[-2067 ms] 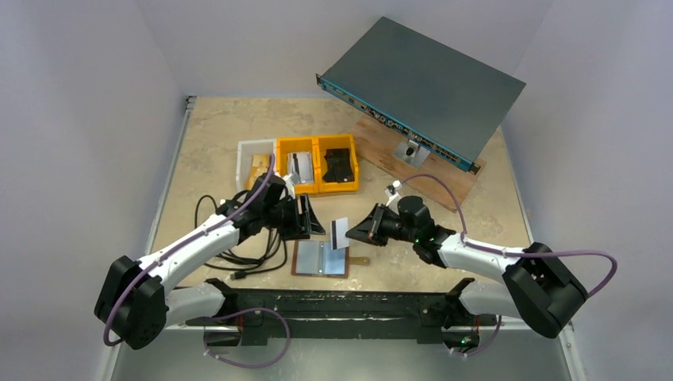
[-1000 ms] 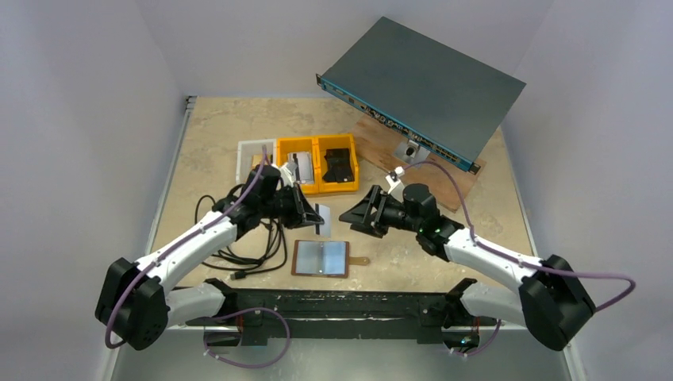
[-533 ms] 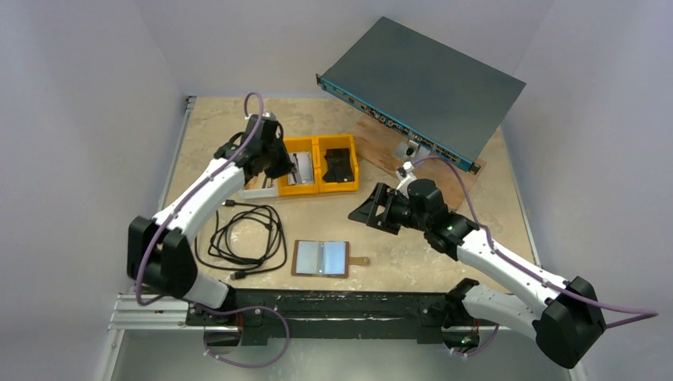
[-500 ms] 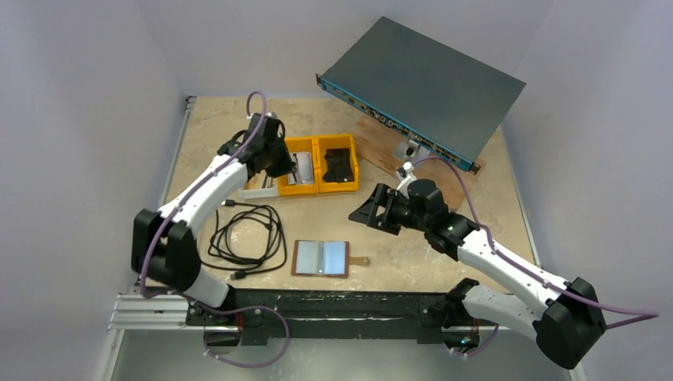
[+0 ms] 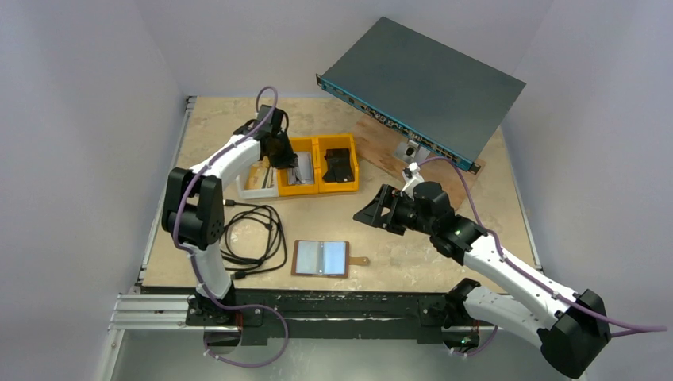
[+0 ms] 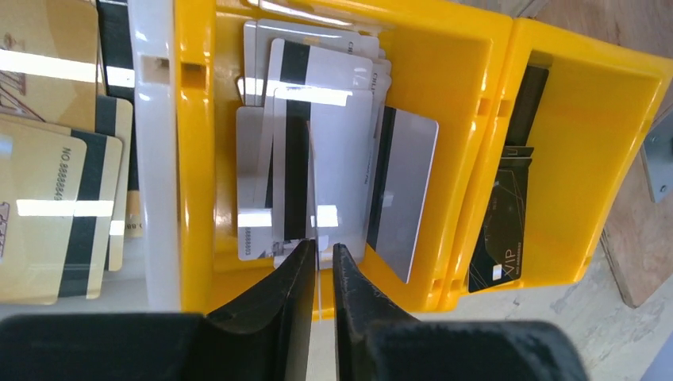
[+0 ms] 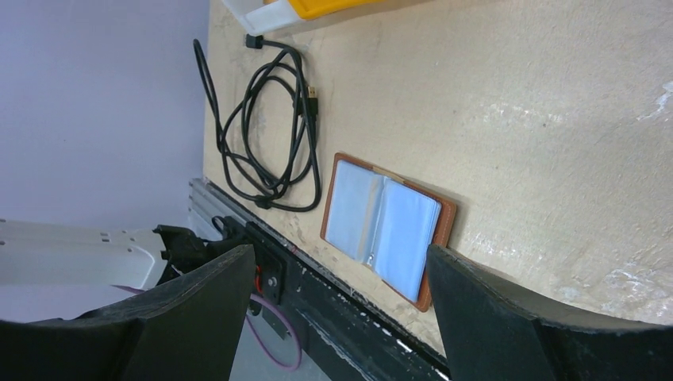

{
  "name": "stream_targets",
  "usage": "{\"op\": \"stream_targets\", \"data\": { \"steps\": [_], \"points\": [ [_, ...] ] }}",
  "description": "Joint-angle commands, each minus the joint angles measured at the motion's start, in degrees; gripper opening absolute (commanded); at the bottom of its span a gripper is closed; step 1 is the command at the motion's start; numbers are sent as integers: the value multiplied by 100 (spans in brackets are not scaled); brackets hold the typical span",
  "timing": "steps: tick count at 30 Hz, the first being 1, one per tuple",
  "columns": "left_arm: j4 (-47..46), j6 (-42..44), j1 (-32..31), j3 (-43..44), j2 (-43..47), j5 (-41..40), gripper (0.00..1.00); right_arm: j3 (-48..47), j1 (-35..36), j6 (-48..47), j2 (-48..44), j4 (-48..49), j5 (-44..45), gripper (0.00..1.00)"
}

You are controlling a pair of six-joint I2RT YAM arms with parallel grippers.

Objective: Take the credit cards out of the card holder
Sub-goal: Place the credit card in the storage box.

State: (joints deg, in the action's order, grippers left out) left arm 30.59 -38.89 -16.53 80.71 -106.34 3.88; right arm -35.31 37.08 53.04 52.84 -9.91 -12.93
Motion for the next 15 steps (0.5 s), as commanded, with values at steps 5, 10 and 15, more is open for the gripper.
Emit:
{"op": "stream_targets", "data": {
  "steps": [5,10,15],
  "points": [
    [85,193,142,399,53,255,41,-176,-17,-144,16,65,278,79],
    [311,224,142,426,430,219,55,-187,-17,-202,29,39,364,79],
    [691,237,142,431,819,82,70,-260,-17,-298,122,-136,645,79]
  ]
}}
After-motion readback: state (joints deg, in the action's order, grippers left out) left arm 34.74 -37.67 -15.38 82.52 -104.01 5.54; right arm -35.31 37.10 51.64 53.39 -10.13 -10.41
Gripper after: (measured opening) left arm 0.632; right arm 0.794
